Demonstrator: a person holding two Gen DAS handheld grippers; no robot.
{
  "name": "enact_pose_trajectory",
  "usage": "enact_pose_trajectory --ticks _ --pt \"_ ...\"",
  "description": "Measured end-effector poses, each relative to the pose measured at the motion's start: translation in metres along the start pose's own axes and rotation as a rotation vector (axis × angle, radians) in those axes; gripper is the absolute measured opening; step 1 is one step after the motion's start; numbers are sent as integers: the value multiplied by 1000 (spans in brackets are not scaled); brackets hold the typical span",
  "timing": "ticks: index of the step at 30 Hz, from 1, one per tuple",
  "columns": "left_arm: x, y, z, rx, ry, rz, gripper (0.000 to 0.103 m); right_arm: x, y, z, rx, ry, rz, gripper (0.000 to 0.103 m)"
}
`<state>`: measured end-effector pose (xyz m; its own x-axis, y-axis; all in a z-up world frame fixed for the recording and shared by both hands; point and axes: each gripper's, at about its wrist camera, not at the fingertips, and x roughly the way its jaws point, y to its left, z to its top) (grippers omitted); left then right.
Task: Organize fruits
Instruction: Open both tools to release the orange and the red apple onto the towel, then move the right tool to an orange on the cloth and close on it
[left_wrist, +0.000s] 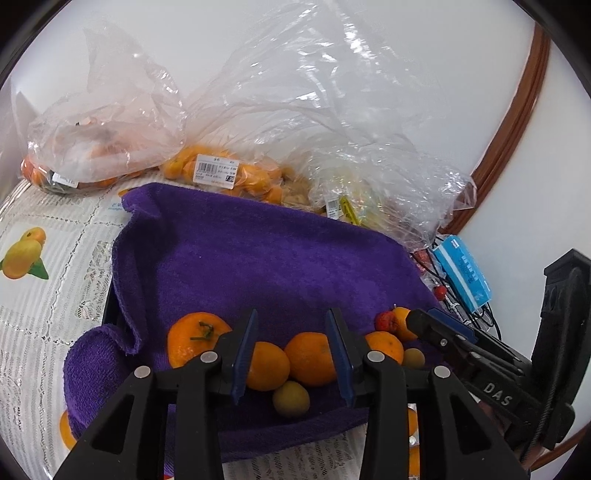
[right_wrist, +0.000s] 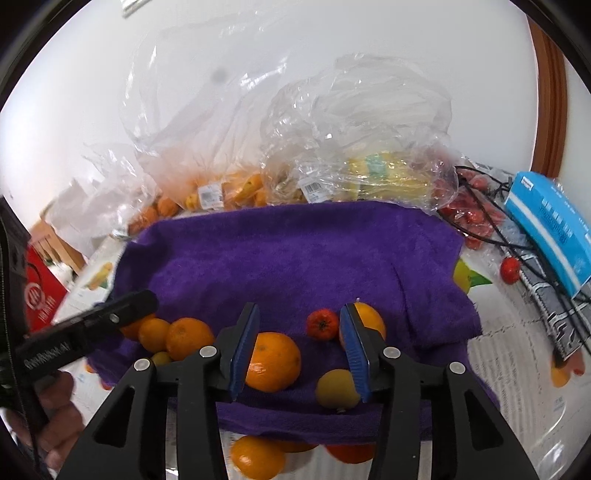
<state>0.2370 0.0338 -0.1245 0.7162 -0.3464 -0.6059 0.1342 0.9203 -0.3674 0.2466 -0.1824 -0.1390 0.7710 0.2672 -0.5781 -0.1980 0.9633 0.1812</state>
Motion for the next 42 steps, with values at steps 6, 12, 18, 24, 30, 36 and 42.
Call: enact_pose_trajectory --ticks 6,12,18,24,30,36,42 --pt "-2 -9 -12 17 -1 0 41 -22 5 -8 -24 -74 -4 50" --pt "-11 -22 -28 64 -26 27 43 -37 1 -29 -33 -84 -9 50" --pt "-21 -29 -42 97 -41 46 43 -45 -16 -55 9 -52 -48 52" --pt "-31 -28 -51 90 -47 60 43 -50 -33 -74 64 -21 -59 52" --pt "-39 -22 -59 61 -46 59 43 -57 -23 -86 39 5 13 52" --pt "-42 -19 -62 46 -38 66 43 -60 1 -97 -51 28 35 52" --pt "-45 -16 -64 32 -34 65 43 -42 21 -103 -132 136 -22 47"
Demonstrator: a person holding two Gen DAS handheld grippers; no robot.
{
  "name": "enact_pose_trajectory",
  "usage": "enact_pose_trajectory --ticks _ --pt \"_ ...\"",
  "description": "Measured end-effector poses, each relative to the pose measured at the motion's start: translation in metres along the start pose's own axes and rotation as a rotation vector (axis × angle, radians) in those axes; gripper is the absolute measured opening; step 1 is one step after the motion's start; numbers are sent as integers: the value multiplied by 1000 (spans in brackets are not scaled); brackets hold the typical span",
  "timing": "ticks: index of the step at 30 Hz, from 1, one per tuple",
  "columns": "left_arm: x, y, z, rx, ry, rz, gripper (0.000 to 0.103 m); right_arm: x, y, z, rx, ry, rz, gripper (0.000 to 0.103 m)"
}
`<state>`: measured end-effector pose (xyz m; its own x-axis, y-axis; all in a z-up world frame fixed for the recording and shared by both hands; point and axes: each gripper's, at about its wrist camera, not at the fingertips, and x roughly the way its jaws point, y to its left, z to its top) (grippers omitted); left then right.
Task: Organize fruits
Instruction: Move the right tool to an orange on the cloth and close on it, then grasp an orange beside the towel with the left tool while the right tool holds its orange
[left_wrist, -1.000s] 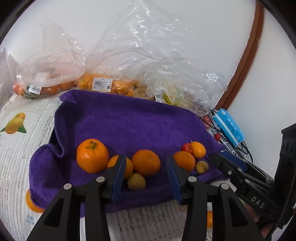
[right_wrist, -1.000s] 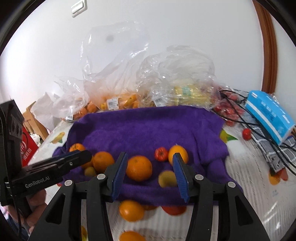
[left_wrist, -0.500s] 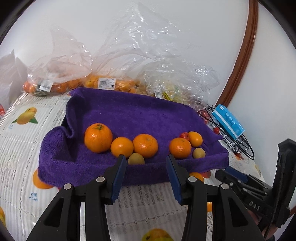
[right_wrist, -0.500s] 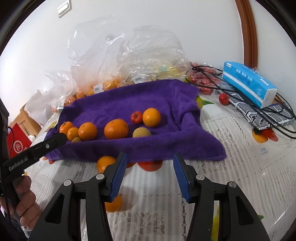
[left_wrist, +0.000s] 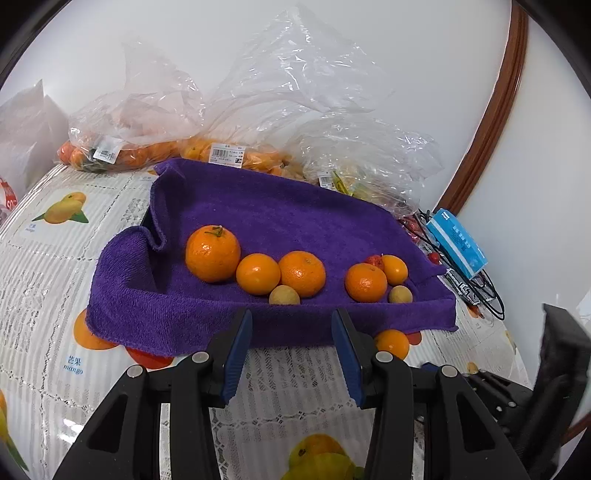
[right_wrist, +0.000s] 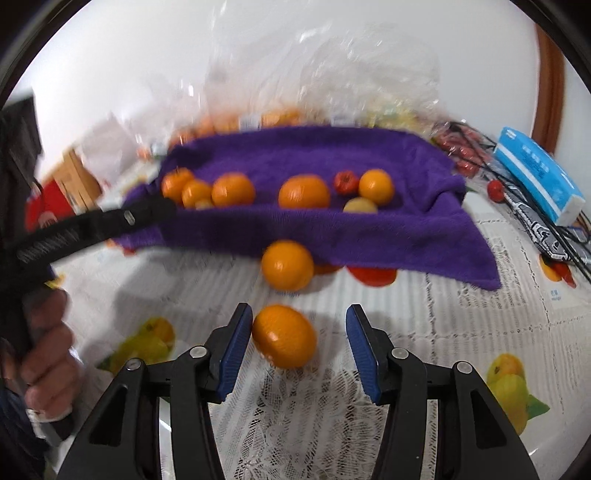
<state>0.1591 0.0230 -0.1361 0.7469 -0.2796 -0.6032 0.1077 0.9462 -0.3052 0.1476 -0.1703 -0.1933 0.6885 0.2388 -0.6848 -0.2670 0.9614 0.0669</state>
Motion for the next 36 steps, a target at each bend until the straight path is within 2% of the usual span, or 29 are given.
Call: enact_pose_trajectory --ticks 1,2,3,11,19,21,23,25,27,29,32,36 --pt "0 0 0 -1 4 -2 43 4 2 0 -7 19 -19 44" --pt "0 0 0 -2 6 -5 43 2 4 0 -20 9 -39 34" --pt "0 1 -1 -2 10 -7 43 2 5 0 -23 11 -33 33" --pt "-1 -8 -6 39 35 -40 43 -15 -23 -16 94 -12 -47 33" --pt "11 -33 -19 149 124 -103 43 -48 -73 -42 108 -25 -257 33" --pt "17 -42 -25 186 160 -120 49 -47 -86 -46 153 -2 -235 33" --pt "24 -53 -31 232 199 -123 49 -46 -90 -47 169 3 -214 33" --pt "30 -61 -36 269 230 -97 49 -45 -87 -45 151 8 -228 33" --pt "31 -66 -37 287 224 -83 50 -44 -84 -45 134 9 -221 33" --pt "34 -66 -36 250 233 -102 51 -43 -85 -44 142 8 -200 34" --pt "41 -75 -34 263 224 -70 52 -43 -88 -43 160 5 -178 34" --pt "53 -86 -32 277 219 -29 52 -42 -84 -43 145 8 -198 33"
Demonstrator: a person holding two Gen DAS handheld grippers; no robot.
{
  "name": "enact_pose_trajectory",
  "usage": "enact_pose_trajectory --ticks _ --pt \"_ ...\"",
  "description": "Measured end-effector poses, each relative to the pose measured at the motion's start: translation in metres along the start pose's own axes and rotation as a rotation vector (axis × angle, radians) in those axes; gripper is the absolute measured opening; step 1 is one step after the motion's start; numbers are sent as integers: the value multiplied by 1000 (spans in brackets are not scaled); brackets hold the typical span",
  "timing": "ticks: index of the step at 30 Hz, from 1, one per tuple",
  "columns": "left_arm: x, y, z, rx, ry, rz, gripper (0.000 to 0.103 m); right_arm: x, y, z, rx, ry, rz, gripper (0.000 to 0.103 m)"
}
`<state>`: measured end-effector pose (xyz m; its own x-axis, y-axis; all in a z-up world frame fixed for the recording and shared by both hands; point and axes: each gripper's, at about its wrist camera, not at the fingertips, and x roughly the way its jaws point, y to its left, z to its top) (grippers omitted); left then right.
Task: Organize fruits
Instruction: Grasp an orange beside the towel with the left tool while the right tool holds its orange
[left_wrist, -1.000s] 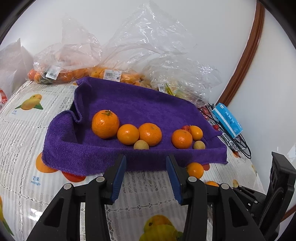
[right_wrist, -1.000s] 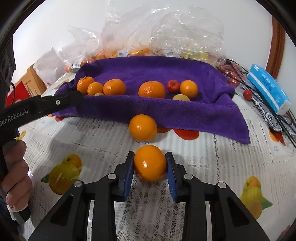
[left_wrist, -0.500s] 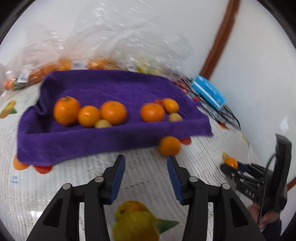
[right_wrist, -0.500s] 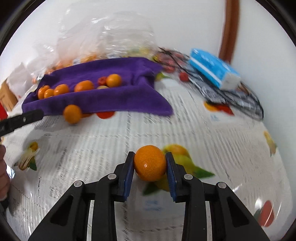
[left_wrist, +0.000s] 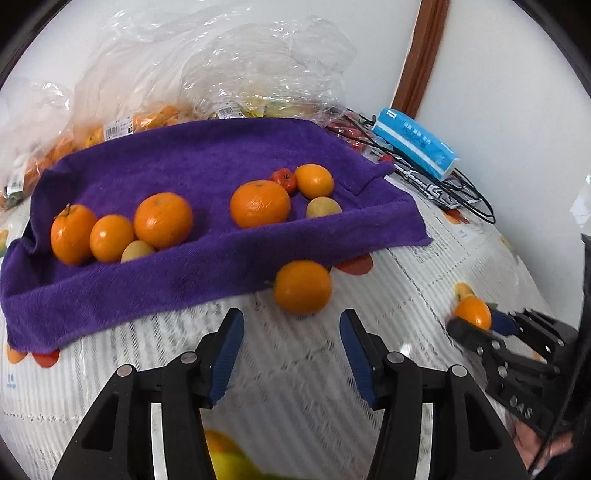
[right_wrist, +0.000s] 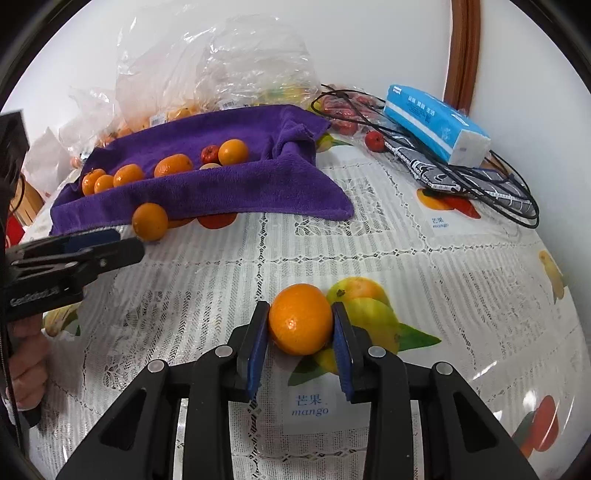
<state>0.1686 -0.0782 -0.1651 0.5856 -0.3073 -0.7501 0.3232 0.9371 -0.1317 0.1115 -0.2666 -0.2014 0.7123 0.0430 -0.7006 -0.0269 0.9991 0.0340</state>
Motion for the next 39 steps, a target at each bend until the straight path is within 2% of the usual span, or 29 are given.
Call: enact_pose_trajectory --ticks 10,13,17,19,39 --pt "20 -26 15 30 6 107 52 0 -7 0 27 -1 12 34" --pt "19 -23 16 12 -1 117 35 0 -6 -1 29 -2 15 34" --pt "16 -9 16 -54 -17 43 33 0 -6 -1 25 -1 10 33" --pt "16 -7 16 -66 -20 31 33 0 -5 -1 20 -1 4 33" --pt "18 -10 17 -53 -18 44 33 0 -6 0 28 0 1 36"
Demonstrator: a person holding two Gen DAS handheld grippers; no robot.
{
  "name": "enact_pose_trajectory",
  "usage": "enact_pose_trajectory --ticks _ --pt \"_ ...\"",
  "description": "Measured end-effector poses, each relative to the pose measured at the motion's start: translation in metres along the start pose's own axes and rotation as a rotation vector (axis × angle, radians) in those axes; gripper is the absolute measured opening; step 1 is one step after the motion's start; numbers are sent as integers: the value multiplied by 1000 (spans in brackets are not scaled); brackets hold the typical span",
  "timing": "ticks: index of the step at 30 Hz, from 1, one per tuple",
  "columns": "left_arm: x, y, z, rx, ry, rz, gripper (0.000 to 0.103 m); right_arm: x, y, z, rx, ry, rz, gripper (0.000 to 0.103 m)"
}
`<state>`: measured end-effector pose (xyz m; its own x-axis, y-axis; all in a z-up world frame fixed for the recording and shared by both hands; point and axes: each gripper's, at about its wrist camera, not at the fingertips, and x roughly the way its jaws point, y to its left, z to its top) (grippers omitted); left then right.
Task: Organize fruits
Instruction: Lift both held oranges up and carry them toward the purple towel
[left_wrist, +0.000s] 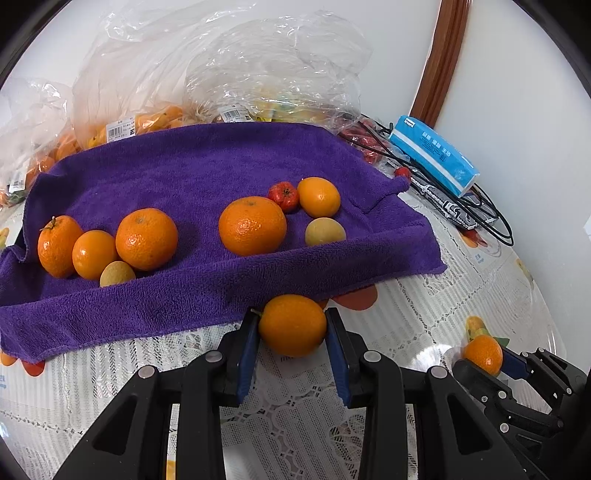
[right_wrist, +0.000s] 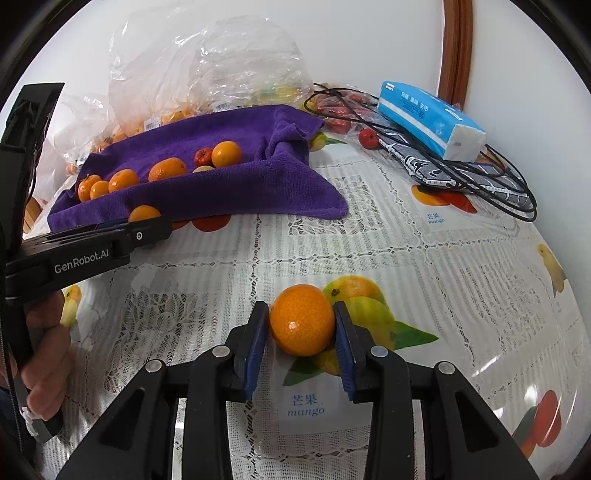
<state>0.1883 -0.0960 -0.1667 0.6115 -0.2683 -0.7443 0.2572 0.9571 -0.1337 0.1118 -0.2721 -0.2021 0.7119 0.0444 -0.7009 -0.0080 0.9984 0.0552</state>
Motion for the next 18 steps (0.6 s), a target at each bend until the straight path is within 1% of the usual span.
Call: enact_pose_trajectory --ticks 5,8,11,13,18 --pt "-2 2 0 -13 -7 -29 33 0 1 1 -7 0 0 36" --pt "-7 2 -1 -12 -26 -32 33 0 0 1 -1 -1 13 36" --pt "-12 4 0 -17 -37 -57 33 0 -4 1 17 -6 31 34" --pt "-13 4 0 -18 -35 -67 33 0 -5 1 30 -7 31 33" --pt "-20 3 0 -14 -48 -89 33 -1 -3 1 22 -8 18 33"
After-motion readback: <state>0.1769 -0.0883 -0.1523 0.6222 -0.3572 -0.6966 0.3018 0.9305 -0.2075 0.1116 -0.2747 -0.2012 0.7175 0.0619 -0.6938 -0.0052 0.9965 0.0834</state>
